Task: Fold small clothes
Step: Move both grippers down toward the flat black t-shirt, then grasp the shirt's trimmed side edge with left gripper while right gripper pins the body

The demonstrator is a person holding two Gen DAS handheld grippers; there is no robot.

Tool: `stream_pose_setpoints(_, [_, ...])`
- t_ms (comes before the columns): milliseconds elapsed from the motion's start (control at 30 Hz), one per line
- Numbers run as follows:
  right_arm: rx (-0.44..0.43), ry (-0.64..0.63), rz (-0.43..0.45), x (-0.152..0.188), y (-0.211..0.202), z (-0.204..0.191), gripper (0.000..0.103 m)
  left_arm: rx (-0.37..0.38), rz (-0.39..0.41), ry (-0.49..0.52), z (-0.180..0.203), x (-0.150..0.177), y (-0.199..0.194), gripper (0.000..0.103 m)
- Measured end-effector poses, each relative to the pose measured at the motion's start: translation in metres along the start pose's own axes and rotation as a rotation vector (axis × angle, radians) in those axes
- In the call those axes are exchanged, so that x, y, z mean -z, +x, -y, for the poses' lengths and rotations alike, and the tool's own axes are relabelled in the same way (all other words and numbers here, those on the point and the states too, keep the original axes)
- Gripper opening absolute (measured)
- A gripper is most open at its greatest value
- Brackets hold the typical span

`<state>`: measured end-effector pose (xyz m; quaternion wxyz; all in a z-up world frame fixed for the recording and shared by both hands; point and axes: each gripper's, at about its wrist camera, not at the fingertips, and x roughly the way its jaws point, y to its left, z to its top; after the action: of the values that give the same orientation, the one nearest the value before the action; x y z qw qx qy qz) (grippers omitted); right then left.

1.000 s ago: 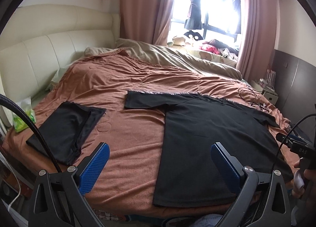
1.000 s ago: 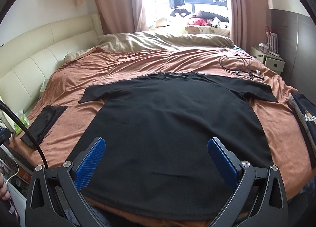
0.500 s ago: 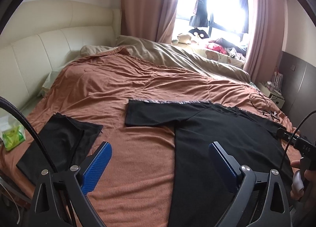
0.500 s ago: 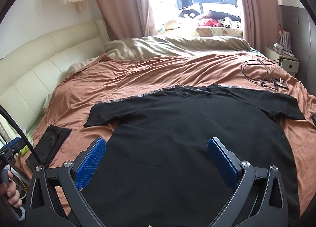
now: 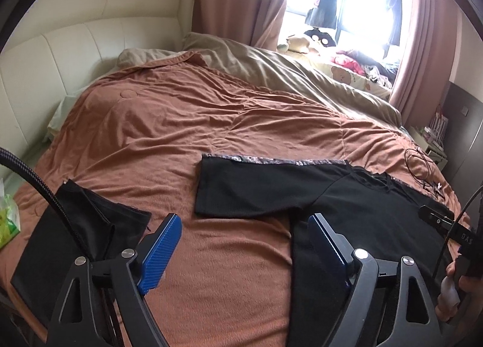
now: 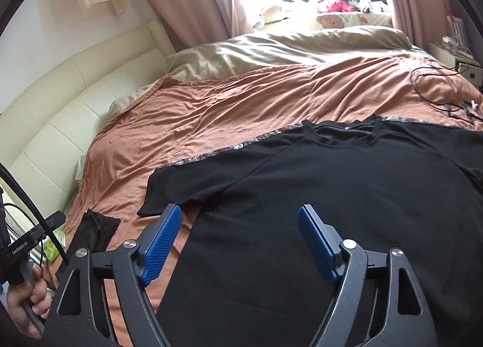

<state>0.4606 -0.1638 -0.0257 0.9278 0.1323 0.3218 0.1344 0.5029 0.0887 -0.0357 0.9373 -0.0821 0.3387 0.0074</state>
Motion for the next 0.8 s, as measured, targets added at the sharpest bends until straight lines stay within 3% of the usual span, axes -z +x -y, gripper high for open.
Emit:
stream_pose_setpoints(367, [-0.063, 0.017, -0.094, -0.043, 0.088, 0.005, 0.055, -0.034, -0.065, 0.009, -0.010, -0.028, 0.085, 0.085])
stream_pose_setpoints(500, [-0.081, 0.013, -0.132, -0.052, 0.122, 0.007, 0.047, -0.054, -0.091, -0.015, -0.018, -0.033, 0.119, 0.074])
stream_pose_setpoints(667, [-0.133, 0.087, -0.195, -0.052, 0.162, 0.019, 0.035, -0.075, -0.132, -0.047, -0.030, -0.037, 0.160, 0.071])
stream_pose_setpoints(800, [-0.183, 0.147, -0.218, -0.053, 0.182, 0.031, 0.034, -0.082, -0.148, -0.064, -0.037, -0.038, 0.184, 0.070])
